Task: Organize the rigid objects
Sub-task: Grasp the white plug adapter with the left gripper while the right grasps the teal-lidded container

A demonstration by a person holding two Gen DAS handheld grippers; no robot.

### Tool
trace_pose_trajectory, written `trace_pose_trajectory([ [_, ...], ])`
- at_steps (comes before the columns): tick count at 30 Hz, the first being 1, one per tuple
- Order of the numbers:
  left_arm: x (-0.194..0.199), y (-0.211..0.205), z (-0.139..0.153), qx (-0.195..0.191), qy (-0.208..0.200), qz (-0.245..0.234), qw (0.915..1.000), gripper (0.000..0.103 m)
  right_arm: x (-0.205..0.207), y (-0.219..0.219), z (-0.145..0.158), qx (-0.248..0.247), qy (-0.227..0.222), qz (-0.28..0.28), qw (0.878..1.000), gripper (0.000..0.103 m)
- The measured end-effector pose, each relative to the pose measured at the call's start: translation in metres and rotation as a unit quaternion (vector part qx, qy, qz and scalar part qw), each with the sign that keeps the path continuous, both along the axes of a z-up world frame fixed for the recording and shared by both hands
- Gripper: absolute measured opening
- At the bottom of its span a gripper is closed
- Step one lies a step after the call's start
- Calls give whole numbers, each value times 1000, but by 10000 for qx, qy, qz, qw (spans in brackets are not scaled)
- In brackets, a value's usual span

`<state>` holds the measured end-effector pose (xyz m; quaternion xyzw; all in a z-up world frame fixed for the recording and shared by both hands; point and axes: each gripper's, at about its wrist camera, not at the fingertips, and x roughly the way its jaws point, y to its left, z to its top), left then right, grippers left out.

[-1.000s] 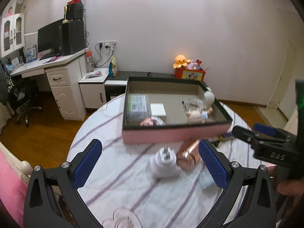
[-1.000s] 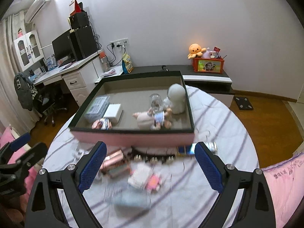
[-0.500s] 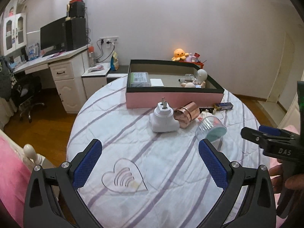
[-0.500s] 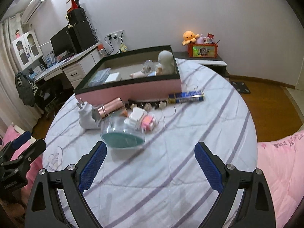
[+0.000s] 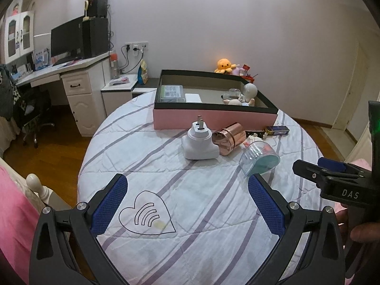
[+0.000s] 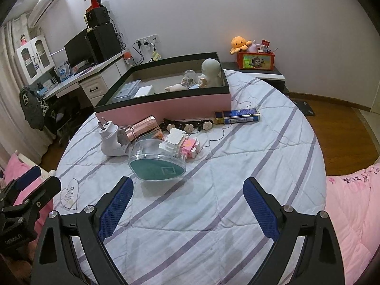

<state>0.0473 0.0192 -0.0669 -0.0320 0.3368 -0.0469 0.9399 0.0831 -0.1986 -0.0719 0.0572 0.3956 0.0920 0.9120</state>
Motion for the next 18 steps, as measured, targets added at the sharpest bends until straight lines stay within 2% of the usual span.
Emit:
trace_pose_trajectory([
  [18,29,7,-16,9,280,46,9996,103,37,36,-21,-56,309,307,9990,95],
])
